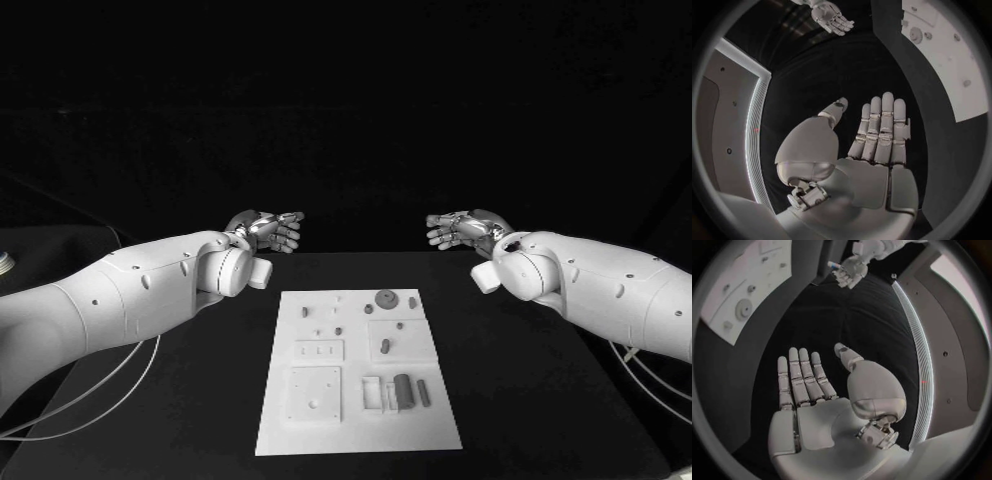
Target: Assemble the parts on the task board
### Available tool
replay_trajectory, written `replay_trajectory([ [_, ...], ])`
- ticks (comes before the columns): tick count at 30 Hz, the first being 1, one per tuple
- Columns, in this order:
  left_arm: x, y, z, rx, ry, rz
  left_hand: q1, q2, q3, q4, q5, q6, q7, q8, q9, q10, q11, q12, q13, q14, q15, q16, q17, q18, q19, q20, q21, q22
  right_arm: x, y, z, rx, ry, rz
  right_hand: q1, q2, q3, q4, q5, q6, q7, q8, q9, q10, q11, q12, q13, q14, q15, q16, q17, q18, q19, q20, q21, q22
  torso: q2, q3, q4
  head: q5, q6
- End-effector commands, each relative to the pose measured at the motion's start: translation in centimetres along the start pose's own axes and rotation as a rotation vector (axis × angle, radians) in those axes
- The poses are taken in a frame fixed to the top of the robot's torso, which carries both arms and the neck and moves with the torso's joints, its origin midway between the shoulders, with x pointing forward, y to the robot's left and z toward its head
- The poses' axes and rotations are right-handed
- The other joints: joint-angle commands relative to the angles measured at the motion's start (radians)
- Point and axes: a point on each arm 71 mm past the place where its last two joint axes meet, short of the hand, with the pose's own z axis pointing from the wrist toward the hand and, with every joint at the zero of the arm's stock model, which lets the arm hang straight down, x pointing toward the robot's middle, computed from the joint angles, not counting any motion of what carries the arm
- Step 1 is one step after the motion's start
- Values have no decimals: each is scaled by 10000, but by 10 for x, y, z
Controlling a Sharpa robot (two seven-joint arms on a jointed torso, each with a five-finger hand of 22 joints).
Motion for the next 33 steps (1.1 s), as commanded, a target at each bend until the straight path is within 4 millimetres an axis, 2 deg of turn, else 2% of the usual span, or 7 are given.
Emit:
replay_trajectory([
  [1,10,-5,-1,422,1240,70,230,-37,89,-109,45,168,-21,48,14,178,-27,44,-30,-29,-16,-110,-1,81,34,29,-85,-52,7,1,2,-539,683,-3397,367,-76,89,-7,49,348,15,100,37,511,14,121,9,506,-11,197,112,-69,383,-94,185,35,-12,-8,-29,21,-72],
  [4,10,-6,-4,704,1411,121,532,-91,212,-285,43,247,-44,11,-7,291,-31,-84,-111,246,-76,-70,62,144,273,12,-38,-61,10,1,3,-611,676,-4096,638,-153,120,-14,52,616,13,164,63,844,13,172,-4,868,-45,336,201,-39,692,-155,298,46,17,-7,-35,53,-70],
  [15,16,-3,-27,794,1966,-152,1068,-466,321,-465,32,272,-95,-89,-55,227,-80,-390,-259,194,-59,-267,57,148,316,58,-157,-150,27,5,11,-1175,407,-5898,2062,-517,221,-32,55,1863,-3,327,143,2985,-132,567,33,2947,-370,1197,857,482,2615,-368,765,-12,249,22,-29,64,-45],
  [21,23,-4,-32,908,2068,-194,1057,-479,312,-436,31,257,-84,-107,-64,202,-69,-426,-274,180,-45,-289,55,141,315,68,-169,-158,32,8,12,-1336,409,-6477,2189,-557,47,2,43,2118,26,168,97,3804,-283,860,184,3930,-583,1634,1297,768,3459,-429,1132,47,421,-25,112,-11,-59],
  [25,28,-5,-34,951,2254,-230,1029,-466,306,-396,31,247,-74,-122,-70,187,-58,-451,-284,190,-34,-296,57,137,327,75,-171,-161,39,11,14,-1556,417,-7081,2290,-597,-188,14,40,2295,40,-80,13,4740,-560,1527,647,4826,-900,2373,2049,1074,4320,-497,1594,156,565,-75,181,-70,-11],
  [29,30,-6,-37,1023,2409,-290,967,-467,281,-334,28,223,-56,-151,-83,163,-39,-497,-302,214,-13,-306,64,132,347,84,-175,-166,47,14,13,-1804,684,-7858,2435,-614,-590,34,33,2521,11,-421,-124,5520,-1013,2971,1910,5352,-1342,4218,3593,1449,5376,-621,2363,417,751,-130,257,-94,53],
  [33,28,-5,-40,998,2407,-437,853,-513,216,-255,23,171,-25,-208,-108,127,-1,-572,-329,231,13,-337,70,129,362,93,-191,-177,54,16,14,-2012,846,-8667,2569,-682,-910,65,20,2581,40,-647,-301,5432,-1275,4593,3246,5244,-1624,5995,5013,1665,5808,-703,3092,724,904,-179,345,-173,129],
])
